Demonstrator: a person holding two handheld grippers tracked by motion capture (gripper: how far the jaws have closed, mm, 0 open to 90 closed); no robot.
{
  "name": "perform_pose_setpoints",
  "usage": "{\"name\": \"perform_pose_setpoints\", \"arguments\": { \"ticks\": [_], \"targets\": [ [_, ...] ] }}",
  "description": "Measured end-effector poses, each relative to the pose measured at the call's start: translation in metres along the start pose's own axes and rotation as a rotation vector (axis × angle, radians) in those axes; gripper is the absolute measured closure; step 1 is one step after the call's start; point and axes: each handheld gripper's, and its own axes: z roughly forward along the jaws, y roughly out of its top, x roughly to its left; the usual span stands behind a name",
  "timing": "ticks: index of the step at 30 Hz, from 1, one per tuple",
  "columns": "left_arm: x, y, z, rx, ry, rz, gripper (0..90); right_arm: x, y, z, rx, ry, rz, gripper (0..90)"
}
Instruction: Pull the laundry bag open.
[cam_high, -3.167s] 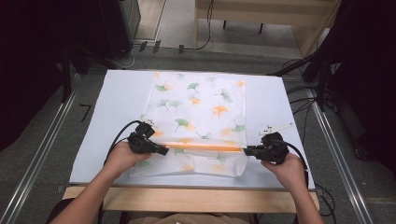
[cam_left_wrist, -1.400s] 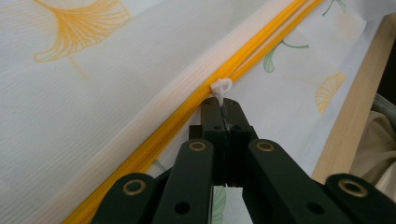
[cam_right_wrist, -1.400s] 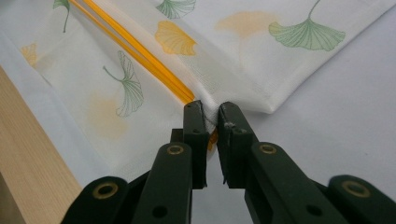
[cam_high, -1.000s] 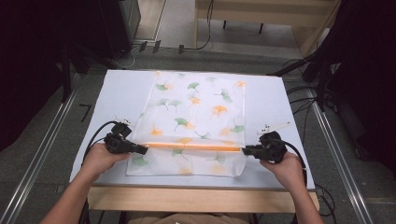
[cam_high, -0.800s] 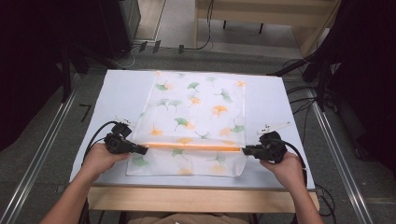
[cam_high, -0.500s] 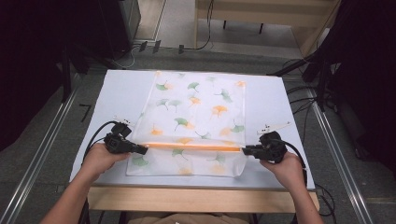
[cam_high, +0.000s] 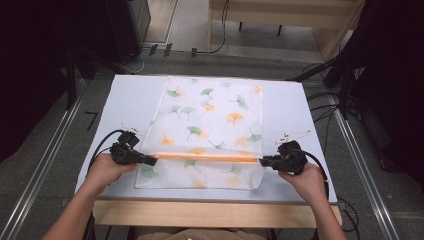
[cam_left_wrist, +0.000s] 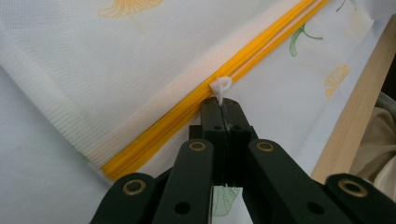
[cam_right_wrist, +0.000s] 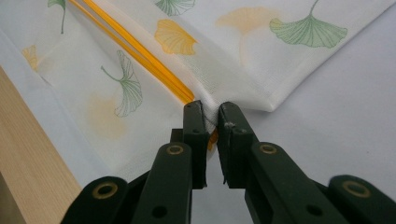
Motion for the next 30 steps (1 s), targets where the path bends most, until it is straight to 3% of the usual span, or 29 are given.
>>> {"name": "perform_pose_setpoints", "arguments": {
  "ticks": [13,30],
  "targets": [
    [0.01,-0.012,-0.013,-0.004,0.031,-0.024,90.0,0.0,0.0,0.0,0.001,-0.002,-0.001,83.9],
    [0.011,-0.012,-0.013,-0.009,0.033,-0.026,90.0,0.0,0.0,0.001,0.003,-0.005,-0.003,83.9]
  ]
}}
